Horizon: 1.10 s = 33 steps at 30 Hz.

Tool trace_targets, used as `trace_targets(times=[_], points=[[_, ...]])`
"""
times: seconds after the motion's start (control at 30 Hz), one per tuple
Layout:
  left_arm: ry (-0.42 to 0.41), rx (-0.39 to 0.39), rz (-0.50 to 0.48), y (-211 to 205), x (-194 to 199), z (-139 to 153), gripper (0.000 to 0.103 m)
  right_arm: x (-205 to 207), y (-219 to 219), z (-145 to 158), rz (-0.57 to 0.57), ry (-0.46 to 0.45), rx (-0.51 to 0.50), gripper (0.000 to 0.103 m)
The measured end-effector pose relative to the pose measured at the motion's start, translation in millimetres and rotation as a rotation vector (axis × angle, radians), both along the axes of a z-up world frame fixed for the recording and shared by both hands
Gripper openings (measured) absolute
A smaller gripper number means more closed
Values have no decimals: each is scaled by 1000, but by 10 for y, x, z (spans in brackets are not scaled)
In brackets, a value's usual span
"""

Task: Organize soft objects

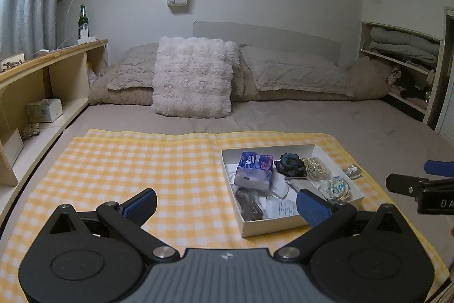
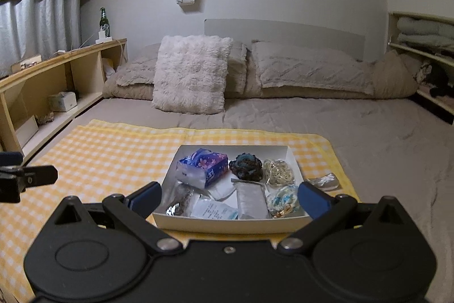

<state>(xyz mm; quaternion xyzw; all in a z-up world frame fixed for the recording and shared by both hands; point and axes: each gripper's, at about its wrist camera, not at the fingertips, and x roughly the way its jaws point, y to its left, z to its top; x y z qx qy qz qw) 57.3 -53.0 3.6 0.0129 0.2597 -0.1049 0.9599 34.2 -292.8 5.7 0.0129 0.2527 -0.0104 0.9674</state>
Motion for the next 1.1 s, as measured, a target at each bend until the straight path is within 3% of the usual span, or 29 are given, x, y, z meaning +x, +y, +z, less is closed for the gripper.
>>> trace_targets(times=[0.13, 0.5, 1.1], points=[[-20, 19, 12, -5, -127, -50, 103, -127, 94, -44, -16, -3, -47, 103], [-24, 46, 23, 14, -309, -191, 103, -350, 157, -79, -5, -35, -38, 103], [-18, 52, 33, -5, -320, -225, 103, -399, 165, -82, 4, -38, -51, 103]])
